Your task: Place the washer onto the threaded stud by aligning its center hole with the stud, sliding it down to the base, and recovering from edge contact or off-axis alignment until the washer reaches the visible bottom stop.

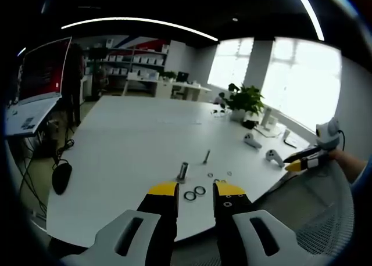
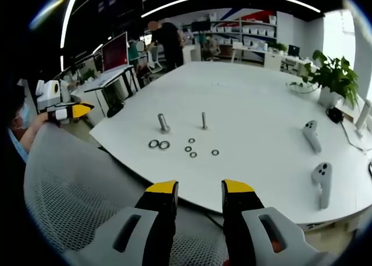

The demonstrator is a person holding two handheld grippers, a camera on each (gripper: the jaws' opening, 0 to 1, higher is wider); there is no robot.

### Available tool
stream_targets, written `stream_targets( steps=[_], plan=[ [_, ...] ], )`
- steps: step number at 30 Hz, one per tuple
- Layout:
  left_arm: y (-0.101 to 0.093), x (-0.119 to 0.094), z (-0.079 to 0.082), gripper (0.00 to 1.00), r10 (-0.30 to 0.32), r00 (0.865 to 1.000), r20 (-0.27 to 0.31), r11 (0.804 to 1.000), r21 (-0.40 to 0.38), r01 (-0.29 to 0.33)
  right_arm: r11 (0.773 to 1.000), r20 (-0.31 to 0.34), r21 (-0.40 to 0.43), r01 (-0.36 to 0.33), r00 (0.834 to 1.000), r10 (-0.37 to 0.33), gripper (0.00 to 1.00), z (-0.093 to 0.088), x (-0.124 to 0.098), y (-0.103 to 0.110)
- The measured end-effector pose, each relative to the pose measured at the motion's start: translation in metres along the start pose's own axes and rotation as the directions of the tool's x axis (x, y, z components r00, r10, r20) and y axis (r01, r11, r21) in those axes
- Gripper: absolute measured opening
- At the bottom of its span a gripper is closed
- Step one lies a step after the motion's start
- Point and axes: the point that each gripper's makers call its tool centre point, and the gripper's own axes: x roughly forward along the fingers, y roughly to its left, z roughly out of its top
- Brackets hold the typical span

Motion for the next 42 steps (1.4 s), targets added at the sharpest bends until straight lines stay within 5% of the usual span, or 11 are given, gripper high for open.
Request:
stream_targets(
  steps=[7,9,42],
  plan=[
    [0.000,0.000,0.001,0.23,0.002,1.000,0.005,1.000,-0.006,-0.002,1.000,-0.003,-0.001,0.001,1.000,-0.001,0.32,0.000,0.000,0.000],
    [0.001,0.000,0.001,0.23,0.003,1.000,0.008,1.000,-0.007,-0.003,0.999,-0.008,0.011,0.047,0.999,-0.047,0.34,-0.002,-0.001,-0.008],
    [0.005,0.001,0.000,0.23,0.021,1.000,0.004,1.000,-0.020,-0.021,0.999,-0.034,0.039,-0.032,0.999,0.033,0.32,-0.006,0.002,0.003]
  ],
)
